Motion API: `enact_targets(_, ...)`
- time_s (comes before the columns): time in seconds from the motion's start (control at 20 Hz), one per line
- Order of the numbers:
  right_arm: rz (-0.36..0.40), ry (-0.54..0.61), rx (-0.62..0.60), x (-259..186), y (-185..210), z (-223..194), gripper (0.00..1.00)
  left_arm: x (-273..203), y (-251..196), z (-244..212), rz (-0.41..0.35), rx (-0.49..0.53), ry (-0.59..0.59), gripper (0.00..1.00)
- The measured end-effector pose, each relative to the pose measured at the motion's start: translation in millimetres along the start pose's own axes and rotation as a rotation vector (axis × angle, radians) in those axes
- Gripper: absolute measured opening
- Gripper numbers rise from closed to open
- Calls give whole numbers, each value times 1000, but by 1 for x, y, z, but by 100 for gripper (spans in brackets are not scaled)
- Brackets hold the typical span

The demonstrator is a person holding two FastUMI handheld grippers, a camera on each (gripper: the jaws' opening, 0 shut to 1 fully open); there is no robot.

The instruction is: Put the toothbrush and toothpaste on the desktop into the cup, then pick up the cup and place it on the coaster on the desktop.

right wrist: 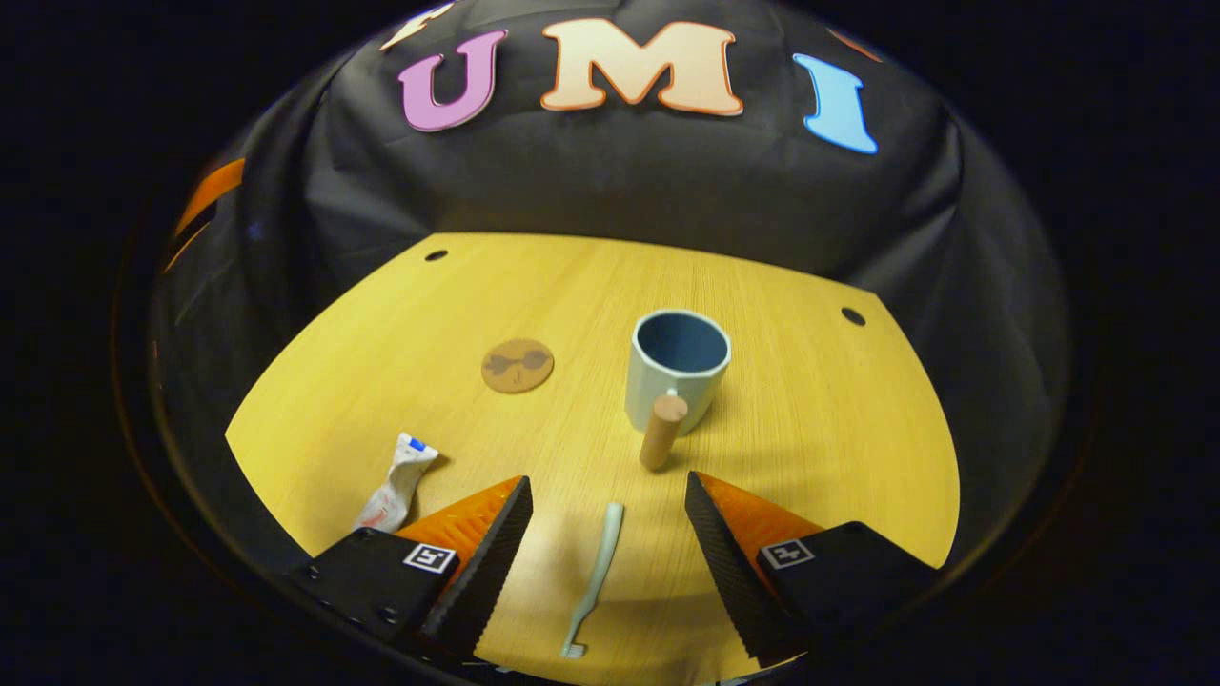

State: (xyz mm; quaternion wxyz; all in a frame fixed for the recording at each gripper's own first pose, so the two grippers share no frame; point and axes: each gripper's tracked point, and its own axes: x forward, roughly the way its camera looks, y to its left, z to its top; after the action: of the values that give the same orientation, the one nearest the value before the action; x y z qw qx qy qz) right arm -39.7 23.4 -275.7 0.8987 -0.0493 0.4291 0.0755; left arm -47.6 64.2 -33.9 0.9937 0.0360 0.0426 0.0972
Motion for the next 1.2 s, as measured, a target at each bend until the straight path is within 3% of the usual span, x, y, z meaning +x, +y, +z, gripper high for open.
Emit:
enact_targets(0.35,3,226,-26,27,-2,-57,98,2,5,-9,24,0,20,93)
enact_targets(0.6,18,344,-62,37,-3,-77,88,1,5,-15,30,9,35,94)
enact_targets(0.75,45,403,-62,41,2,-86,88,2,6,-21,33,9,46,94)
enact_targets(0.85,57,424,-55,42,5,-88,73,3,6,-24,34,8,54,94)
enact_targets(1.05,65,485,-73,39,6,-87,67,5,3,-31,24,11,71,93)
enact_targets(1.15,62,498,-61,41,9,-88,56,7,1,-34,16,13,78,94)
enact_targets(1.2,66,497,-61,39,13,-88,40,8,0,-36,12,13,83,93)
